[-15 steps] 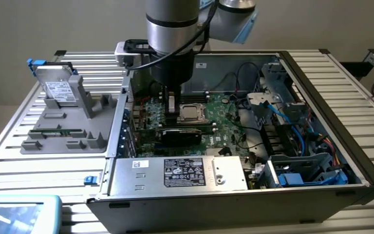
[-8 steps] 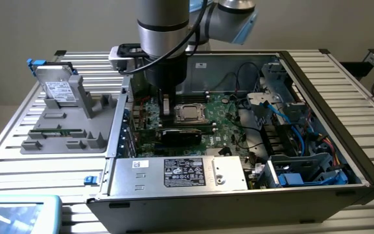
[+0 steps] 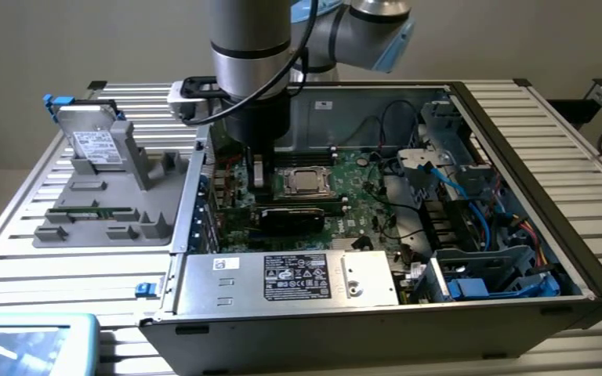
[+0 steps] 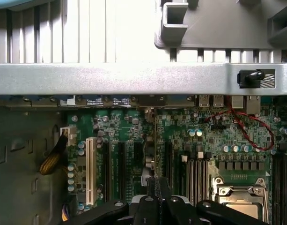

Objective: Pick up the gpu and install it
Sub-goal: 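Press down on the gpu until it lock into place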

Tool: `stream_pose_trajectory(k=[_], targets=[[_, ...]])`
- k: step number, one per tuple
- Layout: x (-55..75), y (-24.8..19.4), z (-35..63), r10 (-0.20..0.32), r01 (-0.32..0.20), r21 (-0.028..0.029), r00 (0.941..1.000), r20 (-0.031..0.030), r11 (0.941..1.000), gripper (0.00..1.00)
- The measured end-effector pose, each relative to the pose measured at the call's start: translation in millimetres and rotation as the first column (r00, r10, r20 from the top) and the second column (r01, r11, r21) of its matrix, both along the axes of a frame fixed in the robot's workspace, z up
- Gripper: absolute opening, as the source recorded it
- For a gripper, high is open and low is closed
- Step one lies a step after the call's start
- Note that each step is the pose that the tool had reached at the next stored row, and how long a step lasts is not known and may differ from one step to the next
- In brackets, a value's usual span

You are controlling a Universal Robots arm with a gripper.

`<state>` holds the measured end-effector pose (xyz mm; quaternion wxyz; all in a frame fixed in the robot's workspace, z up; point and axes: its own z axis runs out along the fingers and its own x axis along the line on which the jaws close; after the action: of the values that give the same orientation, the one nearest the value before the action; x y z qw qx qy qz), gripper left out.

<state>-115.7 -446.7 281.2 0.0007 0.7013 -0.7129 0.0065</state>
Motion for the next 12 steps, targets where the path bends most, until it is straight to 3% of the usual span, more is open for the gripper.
stream_pose_trajectory(k=[6,12], targets=[[-2.7,0.2,-7.8,-0.001,0.001,-0.0029,1.0,0.0063,1.0,0.12],[-4.2,0.1,-15.4,-0.002,0.002,-0.0067,1.0,0.0088,1.0,0.12]])
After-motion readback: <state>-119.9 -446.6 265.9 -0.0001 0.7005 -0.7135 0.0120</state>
